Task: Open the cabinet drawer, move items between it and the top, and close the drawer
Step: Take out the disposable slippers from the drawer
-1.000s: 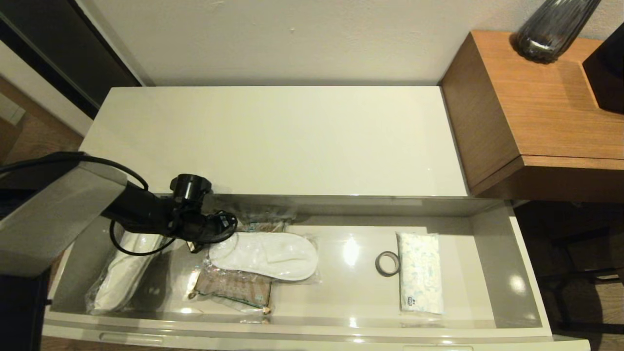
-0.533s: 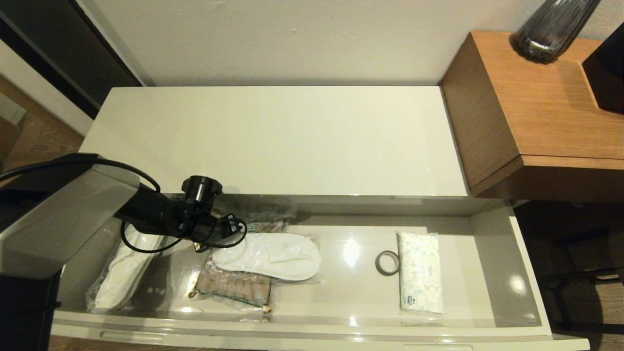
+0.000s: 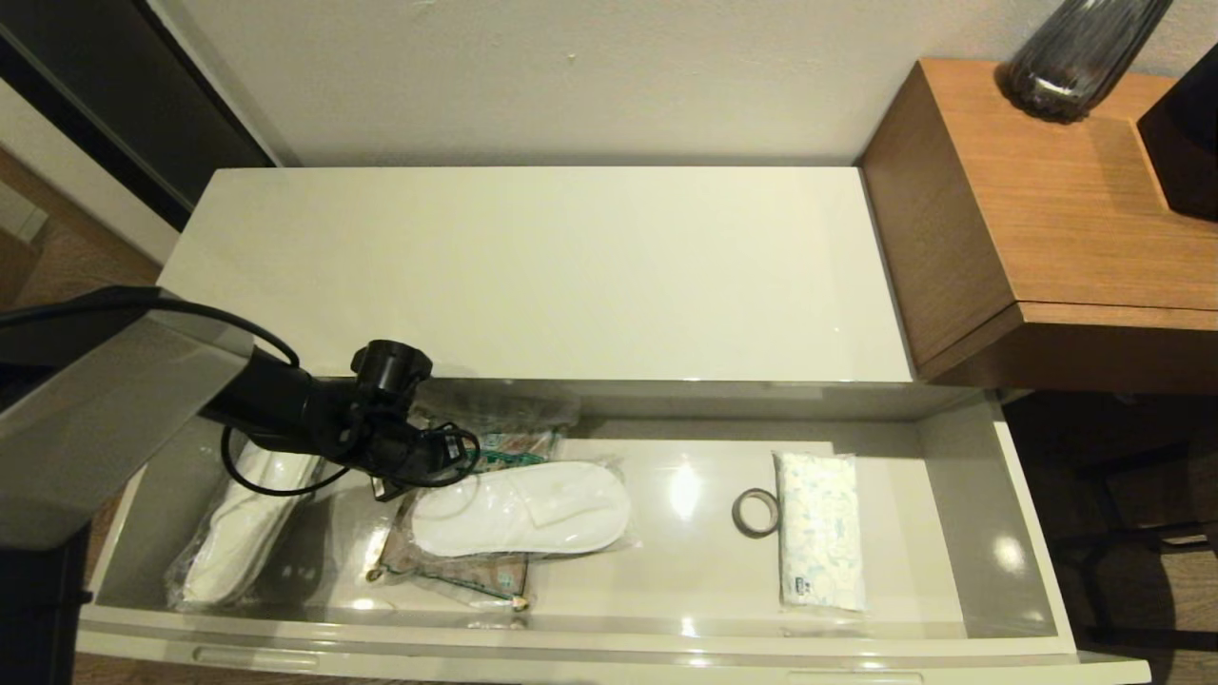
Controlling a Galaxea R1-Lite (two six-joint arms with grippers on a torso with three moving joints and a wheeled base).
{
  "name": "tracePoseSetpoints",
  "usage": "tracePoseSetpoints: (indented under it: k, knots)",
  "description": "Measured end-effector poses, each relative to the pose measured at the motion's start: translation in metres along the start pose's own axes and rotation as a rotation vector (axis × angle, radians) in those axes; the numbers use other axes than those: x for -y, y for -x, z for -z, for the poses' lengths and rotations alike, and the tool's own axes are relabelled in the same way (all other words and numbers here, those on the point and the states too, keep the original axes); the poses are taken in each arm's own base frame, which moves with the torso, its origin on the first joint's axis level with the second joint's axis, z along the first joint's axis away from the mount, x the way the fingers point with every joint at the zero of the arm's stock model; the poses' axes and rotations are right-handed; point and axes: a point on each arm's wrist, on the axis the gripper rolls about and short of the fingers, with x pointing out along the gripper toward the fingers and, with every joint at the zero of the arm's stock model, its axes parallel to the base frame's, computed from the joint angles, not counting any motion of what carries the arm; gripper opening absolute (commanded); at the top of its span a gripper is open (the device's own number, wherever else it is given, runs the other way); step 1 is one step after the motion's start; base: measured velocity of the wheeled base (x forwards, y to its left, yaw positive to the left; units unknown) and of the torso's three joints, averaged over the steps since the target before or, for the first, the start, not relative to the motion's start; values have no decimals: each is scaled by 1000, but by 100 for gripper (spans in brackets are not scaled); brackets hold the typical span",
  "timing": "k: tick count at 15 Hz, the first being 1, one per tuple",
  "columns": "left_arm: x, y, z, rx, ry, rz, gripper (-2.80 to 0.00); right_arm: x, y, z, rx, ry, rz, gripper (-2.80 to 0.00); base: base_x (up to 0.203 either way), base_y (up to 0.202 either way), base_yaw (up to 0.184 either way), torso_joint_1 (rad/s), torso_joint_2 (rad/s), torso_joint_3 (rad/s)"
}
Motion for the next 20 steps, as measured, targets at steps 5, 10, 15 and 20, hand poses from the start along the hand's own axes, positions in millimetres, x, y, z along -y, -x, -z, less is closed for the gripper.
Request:
tracePoseSetpoints:
  k: [5, 10, 15, 20]
  knots:
    - [1, 34, 1, 12, 7, 4, -280, 0, 0, 0, 0, 0, 0, -280, 0, 0, 0, 0, 0, 0]
    - [7, 75, -7, 59, 5, 37, -280, 0, 0, 0, -1, 0, -2, -280, 0, 0, 0, 0, 0, 0]
    - [9, 102, -3, 43, 15, 53, -280, 0, 0, 0, 0, 0, 0, -280, 0, 0, 0, 0, 0, 0]
    - [9, 128, 13, 25, 31, 63, -280, 0, 0, 0, 0, 0, 0, -280, 0, 0, 0, 0, 0, 0]
